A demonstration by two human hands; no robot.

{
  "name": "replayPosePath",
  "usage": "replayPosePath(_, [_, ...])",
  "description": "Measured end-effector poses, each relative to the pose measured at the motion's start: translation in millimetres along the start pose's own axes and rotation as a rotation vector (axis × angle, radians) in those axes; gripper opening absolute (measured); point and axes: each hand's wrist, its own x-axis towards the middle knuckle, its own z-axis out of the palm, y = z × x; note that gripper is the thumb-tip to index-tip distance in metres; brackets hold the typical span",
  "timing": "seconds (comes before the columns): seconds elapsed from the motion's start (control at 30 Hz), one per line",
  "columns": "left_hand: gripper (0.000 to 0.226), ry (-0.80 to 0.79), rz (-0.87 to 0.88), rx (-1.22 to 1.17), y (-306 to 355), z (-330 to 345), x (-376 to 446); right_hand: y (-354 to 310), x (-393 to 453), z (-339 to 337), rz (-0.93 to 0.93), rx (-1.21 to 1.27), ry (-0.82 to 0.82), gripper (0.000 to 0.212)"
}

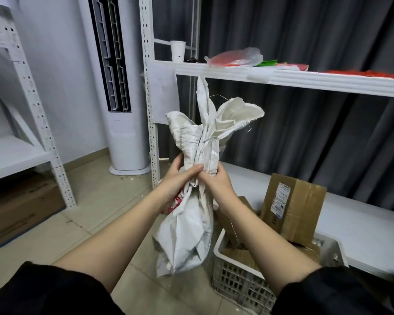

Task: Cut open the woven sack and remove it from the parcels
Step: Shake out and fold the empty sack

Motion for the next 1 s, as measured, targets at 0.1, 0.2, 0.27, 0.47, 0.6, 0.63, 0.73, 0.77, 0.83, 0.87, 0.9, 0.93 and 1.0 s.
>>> replayPosePath(0.1, [0.029, 0.106, -0.017, -0.056, 4.6, 2.4, -1.8, -3.1, 6.1, -5.4, -0.014, -0.088, 0.215, 0.015])
replayPosePath(0.2, [0.03, 0.18, -0.088, -0.134, 3.9, -11.1, 1.8, -5.8, 10.6, -19.5, 0.086, 0.052, 0.313, 0.013])
replayPosePath(0.27, [0.037, 0.255, -0.115, -0.136, 1.6, -25.7, 7.2, -9.7, 11.1, -32.6, 0.123, 0.181, 0.291, 0.019])
replayPosePath(0.47, [0.027, 0.252, 0.033, 0.099, 8.7, -2.9, 2.2, -16.7, 16.4, -26.8, 0.187, 0.044, -0.026, 0.07])
replayPosePath(0.6, [0.028, 0.296, 0.083, 0.088, 13.4, 7.3, -2.9, -5.5, 30.7, -18.0, 0.084, -0.306, 0.244, 0.061])
replayPosePath(0.63, [0.028, 0.326, 0.097, 0.107, 14.8, -1.3, -1.5, -4.7, 34.6, -26.0, 0.075, -0.357, 0.31, 0.05])
replayPosePath(0.73, [0.034, 0.488, 0.104, 0.197, 21.8, -45.8, 3.0, -4.7, 41.5, -69.7, 0.103, -0.338, 0.479, 0.036])
replayPosePath(0.77, [0.037, 0.539, 0.102, 0.204, 25.1, -61.0, 4.0, -3.4, 41.5, -89.1, 0.112, -0.302, 0.52, 0.034])
replayPosePath(0.83, [0.034, 0.601, 0.088, 0.261, 35.7, -84.3, -0.6, 4.1, 39.5, -125.1, 0.136, -0.229, 0.573, 0.032])
replayPosePath(0.87, [0.032, 0.617, 0.072, 0.314, 38.7, -93.6, -1.2, 8.6, 36.8, -139.2, 0.158, -0.195, 0.594, 0.032])
replayPosePath(0.9, [0.032, 0.625, 0.068, 0.359, 39.9, -102.5, -0.3, 13.6, 33.5, -150.0, 0.177, -0.163, 0.606, 0.031])
replayPosePath(0.93, [0.033, 0.625, 0.063, 0.387, 39.6, -109.4, 0.8, 17.2, 29.6, -157.1, 0.196, -0.144, 0.603, 0.03])
replayPosePath(1.0, [0.036, 0.625, 0.046, 0.434, 40.7, -116.4, 0.5, 21.9, 23.5, -164.0, 0.215, -0.157, 0.573, 0.033])
